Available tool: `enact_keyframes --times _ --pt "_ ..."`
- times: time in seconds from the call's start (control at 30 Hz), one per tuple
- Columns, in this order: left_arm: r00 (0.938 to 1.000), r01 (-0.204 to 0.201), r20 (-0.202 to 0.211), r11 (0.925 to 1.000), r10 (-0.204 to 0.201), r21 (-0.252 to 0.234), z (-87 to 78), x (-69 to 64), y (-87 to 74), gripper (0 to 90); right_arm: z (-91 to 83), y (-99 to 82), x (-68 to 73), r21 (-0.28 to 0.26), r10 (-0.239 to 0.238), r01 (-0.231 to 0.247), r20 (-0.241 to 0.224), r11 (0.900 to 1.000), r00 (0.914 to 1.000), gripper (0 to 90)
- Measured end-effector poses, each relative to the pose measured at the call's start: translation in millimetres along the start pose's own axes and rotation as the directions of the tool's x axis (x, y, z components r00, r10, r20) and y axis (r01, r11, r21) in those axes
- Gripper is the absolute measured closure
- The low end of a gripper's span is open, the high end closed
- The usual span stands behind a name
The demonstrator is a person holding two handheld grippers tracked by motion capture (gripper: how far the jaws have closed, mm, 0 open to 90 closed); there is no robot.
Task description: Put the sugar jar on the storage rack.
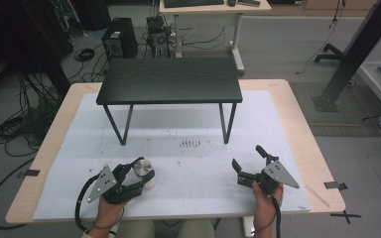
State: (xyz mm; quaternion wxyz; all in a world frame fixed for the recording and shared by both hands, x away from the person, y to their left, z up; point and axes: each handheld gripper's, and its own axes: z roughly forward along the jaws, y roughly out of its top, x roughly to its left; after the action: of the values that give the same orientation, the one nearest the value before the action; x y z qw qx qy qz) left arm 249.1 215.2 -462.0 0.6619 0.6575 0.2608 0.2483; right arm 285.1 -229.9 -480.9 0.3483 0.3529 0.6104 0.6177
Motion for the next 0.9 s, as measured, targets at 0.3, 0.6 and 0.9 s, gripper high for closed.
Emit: enact_keyframes --times 0.3,0.6,0.9 --pt "0.9999 0.010 -0.008 0.9997 -0.010 0.020 4.1 -0.4 3.6 41.7 -0.2 0.0 0.0 -0.004 0.001 -0.001 -0.004 1.0000 1.0000 2.2" --pt "0.9999 0.009 -0.005 0.9993 -0.009 0.036 2.6 -1.0 6.3 41.7 -0.3 -0.1 0.0 -0.005 0.000 0.000 -0.006 1.0000 1.0000 2.2" --pt "0.9996 0.014 0.024 0.9998 -0.014 0.016 0.5 -2.3 20.8 41.7 -0.3 -0.1 -0.1 -0.005 0.000 0.000 -0.005 1.0000 1.0000 2.2"
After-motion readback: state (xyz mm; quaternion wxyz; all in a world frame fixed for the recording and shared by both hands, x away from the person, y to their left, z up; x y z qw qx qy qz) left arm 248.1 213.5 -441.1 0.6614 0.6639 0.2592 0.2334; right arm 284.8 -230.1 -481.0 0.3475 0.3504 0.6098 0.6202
